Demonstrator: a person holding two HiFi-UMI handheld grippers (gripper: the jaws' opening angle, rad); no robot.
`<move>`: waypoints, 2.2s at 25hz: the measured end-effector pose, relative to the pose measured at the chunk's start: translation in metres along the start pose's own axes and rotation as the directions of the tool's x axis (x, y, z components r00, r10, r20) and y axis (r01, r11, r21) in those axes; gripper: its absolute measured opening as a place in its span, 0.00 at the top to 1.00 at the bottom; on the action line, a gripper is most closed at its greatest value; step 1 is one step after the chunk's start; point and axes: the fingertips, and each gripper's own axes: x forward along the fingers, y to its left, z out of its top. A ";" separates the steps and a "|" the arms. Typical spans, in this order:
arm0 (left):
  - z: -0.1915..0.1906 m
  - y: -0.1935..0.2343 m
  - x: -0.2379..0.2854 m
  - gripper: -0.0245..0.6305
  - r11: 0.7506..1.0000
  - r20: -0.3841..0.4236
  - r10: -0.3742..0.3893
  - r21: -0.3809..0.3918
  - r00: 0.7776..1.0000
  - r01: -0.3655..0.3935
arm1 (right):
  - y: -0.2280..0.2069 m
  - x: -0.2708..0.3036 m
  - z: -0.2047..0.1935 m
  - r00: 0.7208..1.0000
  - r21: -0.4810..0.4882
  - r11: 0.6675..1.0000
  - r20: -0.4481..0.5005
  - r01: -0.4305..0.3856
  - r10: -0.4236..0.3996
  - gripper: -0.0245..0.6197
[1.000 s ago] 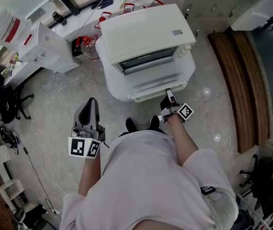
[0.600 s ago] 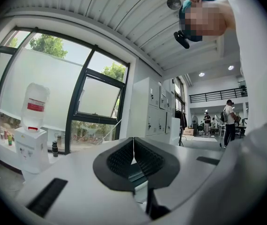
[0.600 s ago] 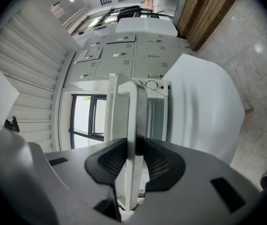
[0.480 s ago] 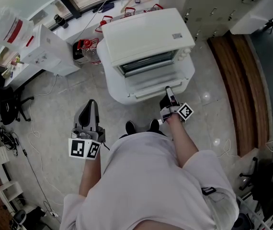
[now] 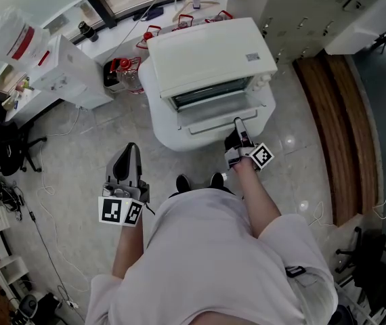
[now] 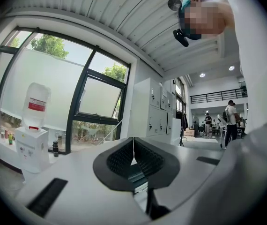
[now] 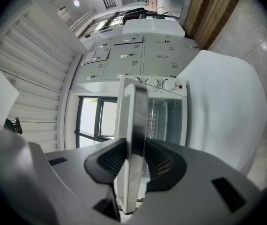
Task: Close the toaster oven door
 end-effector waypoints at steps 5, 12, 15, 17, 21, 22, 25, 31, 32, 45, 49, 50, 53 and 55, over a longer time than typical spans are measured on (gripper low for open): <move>-0.003 0.006 0.002 0.93 1.000 -0.004 0.010 -0.004 1.000 -0.010 | 0.012 0.017 0.003 0.999 0.001 1.000 0.007 -0.031 0.031 0.77; -0.004 0.014 0.007 0.93 1.000 -0.006 0.023 0.002 1.000 -0.023 | 0.023 0.041 0.008 0.999 -0.015 0.999 0.019 -0.050 0.051 0.77; -0.003 0.017 0.009 0.93 1.000 -0.002 0.030 -0.003 1.000 -0.030 | 0.027 0.050 0.010 0.998 -0.020 0.998 0.023 -0.053 0.053 0.78; -0.003 0.019 0.011 0.93 0.999 0.000 0.032 -0.004 0.999 -0.032 | 0.030 0.055 0.010 0.998 -0.021 0.998 0.020 -0.059 0.059 0.78; -0.003 0.021 0.013 0.93 0.999 0.000 0.040 -0.001 0.999 -0.040 | 0.034 0.065 0.011 0.998 -0.028 0.997 0.009 -0.070 0.070 0.78; -0.003 0.022 0.013 0.93 0.999 0.001 0.043 -0.001 0.999 -0.043 | 0.035 0.067 0.011 0.998 -0.030 0.997 0.008 -0.069 0.069 0.78; -0.003 0.025 0.014 0.93 0.999 0.003 0.051 -0.001 0.999 -0.051 | 0.035 0.073 0.013 0.998 -0.037 0.997 0.007 -0.061 0.061 0.78; -0.003 0.028 0.014 0.93 0.998 0.006 0.067 -0.002 0.998 -0.067 | 0.040 0.088 0.015 0.997 -0.040 0.997 0.000 -0.072 0.072 0.78; -0.003 0.028 0.014 0.93 0.998 0.006 0.069 0.001 0.998 -0.069 | 0.040 0.090 0.015 0.997 -0.040 0.997 -0.001 -0.071 0.071 0.78; -0.004 0.033 0.013 0.93 0.996 0.007 0.091 0.002 0.996 -0.091 | 0.044 0.111 0.017 0.997 -0.032 0.996 -0.011 -0.080 0.080 0.78; -0.004 0.031 0.013 0.93 0.996 0.003 0.092 0.016 0.996 -0.092 | 0.044 0.111 0.018 0.996 -0.027 0.996 -0.015 -0.087 0.087 0.78; -0.004 0.031 0.014 0.93 0.996 0.004 0.091 0.016 0.996 -0.091 | 0.044 0.111 0.018 0.996 -0.026 0.996 -0.016 -0.088 0.088 0.78; -0.004 0.031 0.013 0.93 0.996 0.007 0.091 0.015 0.996 -0.091 | 0.044 0.112 0.018 0.996 -0.012 0.996 -0.015 -0.089 0.089 0.78; -0.004 0.031 0.012 0.93 0.996 0.006 0.091 0.015 0.996 -0.091 | 0.043 0.112 0.017 0.995 0.013 0.995 -0.012 -0.097 0.097 0.79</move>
